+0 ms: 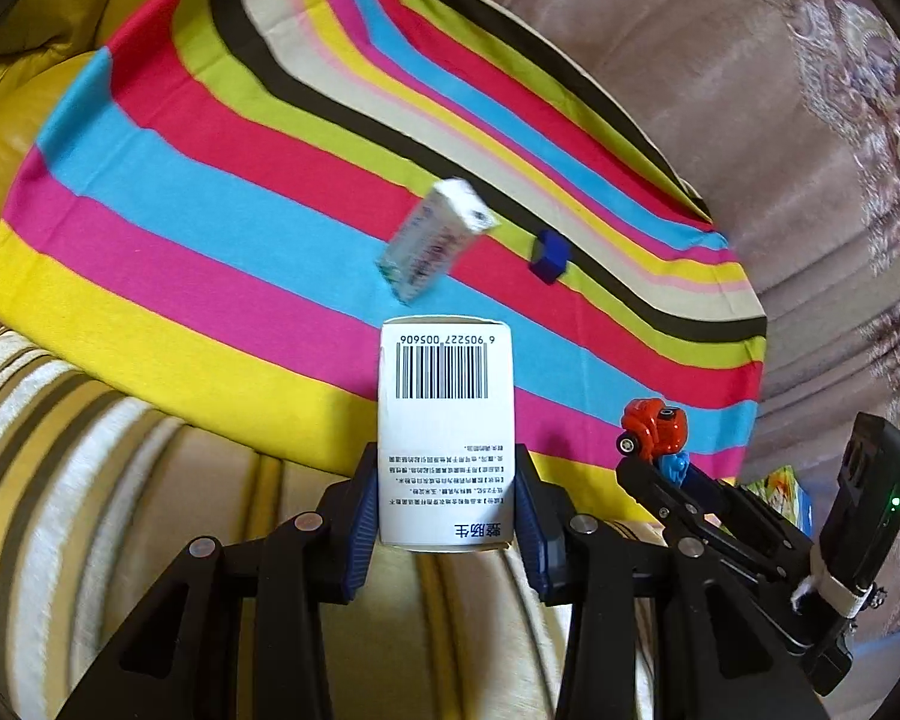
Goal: Organize rigid objects
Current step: 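Carry barcode box and toy car into the storage box and open both tools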
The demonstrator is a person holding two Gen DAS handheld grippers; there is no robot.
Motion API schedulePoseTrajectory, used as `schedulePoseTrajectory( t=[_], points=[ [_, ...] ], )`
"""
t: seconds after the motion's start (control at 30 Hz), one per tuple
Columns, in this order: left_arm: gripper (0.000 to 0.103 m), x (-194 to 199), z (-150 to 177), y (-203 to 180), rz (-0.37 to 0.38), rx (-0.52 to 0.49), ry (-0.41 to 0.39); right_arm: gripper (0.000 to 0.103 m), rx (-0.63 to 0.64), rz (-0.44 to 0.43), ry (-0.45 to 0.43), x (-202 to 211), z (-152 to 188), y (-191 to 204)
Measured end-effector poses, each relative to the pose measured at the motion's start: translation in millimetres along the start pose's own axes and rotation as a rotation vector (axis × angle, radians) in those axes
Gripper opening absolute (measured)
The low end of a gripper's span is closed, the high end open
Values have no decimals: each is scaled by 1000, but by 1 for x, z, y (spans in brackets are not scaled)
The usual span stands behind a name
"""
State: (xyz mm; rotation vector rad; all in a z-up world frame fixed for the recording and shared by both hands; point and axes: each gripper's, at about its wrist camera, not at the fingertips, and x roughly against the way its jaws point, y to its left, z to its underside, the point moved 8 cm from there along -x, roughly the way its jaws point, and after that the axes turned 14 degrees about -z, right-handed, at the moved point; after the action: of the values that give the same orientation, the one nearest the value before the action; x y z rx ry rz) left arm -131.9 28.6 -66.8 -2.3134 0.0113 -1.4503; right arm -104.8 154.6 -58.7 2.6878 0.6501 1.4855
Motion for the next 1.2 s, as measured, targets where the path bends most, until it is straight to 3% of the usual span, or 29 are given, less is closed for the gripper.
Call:
schedulePoseTrajectory(
  t=[0.73,1.2],
  points=[
    [41,6,44,-103,96,-225,38,45,-185,97,-96,88,63,-79],
    [41,7,95,-199,204,-469,83,45,-358,271,-147,160,131,-160]
  ],
)
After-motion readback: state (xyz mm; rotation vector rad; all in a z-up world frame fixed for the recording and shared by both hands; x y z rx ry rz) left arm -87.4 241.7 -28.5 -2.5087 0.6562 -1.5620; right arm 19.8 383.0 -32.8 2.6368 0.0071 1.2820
